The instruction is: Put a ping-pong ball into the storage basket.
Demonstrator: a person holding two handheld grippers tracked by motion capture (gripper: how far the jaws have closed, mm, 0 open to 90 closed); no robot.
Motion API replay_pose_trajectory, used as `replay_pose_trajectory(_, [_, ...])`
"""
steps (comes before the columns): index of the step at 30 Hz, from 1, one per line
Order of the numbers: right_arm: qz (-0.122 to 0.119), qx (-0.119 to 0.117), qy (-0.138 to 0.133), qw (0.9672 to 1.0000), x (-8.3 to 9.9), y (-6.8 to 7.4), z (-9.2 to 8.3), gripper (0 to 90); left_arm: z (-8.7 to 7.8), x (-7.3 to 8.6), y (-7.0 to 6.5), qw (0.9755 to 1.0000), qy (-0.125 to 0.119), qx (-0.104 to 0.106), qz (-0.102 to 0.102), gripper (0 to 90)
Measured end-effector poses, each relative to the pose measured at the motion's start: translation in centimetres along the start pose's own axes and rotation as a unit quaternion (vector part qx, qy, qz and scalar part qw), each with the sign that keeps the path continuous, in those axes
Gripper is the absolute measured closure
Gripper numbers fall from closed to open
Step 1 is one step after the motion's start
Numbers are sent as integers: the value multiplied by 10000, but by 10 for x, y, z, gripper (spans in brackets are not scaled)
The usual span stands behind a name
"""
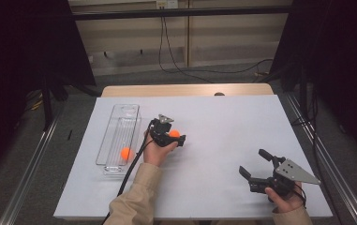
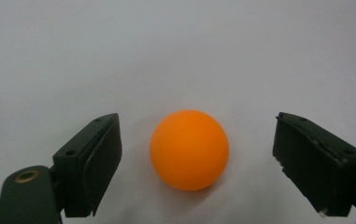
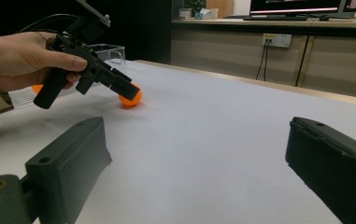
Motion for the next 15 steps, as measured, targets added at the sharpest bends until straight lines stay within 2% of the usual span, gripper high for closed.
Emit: replay_pose_trajectory(15, [16, 2, -4, 10000, 0, 0, 0, 49, 2, 1, 1, 10000, 48, -56, 27, 191])
Point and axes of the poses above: each handheld gripper's, and its own axes: z roughly forward along the jaws, x roughly out of its underside, y roughly to its left, the point moved 3 cm from there along z, roughly forward along the jaws, and after that the axes turned 2 degrees about x, right-handed, at the moved point
